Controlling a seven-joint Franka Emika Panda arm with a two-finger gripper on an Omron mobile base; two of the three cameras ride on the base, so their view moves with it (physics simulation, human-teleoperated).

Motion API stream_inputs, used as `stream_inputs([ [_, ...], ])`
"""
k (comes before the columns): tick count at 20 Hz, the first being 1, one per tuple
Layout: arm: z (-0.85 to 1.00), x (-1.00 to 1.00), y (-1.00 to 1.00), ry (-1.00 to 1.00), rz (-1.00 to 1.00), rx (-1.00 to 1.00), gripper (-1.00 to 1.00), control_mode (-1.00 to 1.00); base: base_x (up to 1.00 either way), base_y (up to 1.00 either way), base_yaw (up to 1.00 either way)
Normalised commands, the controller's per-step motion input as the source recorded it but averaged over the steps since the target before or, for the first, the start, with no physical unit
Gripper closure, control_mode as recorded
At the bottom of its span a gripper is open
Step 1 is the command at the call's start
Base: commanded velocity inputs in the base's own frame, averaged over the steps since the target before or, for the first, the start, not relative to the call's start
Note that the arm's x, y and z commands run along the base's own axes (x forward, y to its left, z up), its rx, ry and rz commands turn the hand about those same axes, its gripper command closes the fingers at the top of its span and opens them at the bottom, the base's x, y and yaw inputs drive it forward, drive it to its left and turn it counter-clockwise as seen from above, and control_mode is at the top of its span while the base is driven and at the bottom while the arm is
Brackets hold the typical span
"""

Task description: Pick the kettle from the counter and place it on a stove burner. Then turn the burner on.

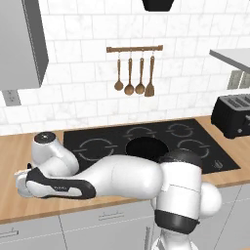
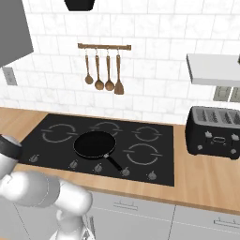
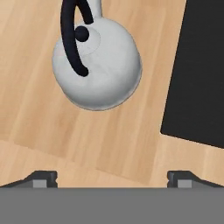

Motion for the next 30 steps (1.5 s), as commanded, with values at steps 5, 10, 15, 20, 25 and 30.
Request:
stream_inputs([
  [5, 0.00, 0.23, 0.24, 0.00, -0.01, -0.01, -1.00, -1.00, 0.00, 0.00, 0.00],
  [10, -0.06, 0.18, 0.16, 0.00, -0.04, 0.00, -1.00, -1.00, 0.00, 0.00, 0.00],
  [15, -0.19, 0.18, 0.05, -0.01, -0.07, -0.01, -1.00, -1.00, 0.00, 0.00, 0.00],
  [20, -0.30, 0.22, 0.03, -0.02, -0.07, -0.01, -1.00, -1.00, 0.00, 0.00, 0.00],
  [25, -0.26, 0.38, 0.24, -0.01, -0.06, 0.00, -1.00, -1.00, 0.00, 0.00, 0.00],
  [30, -0.13, 0.46, 0.27, 0.00, -0.08, 0.00, -1.00, -1.00, 0.00, 0.00, 0.00],
])
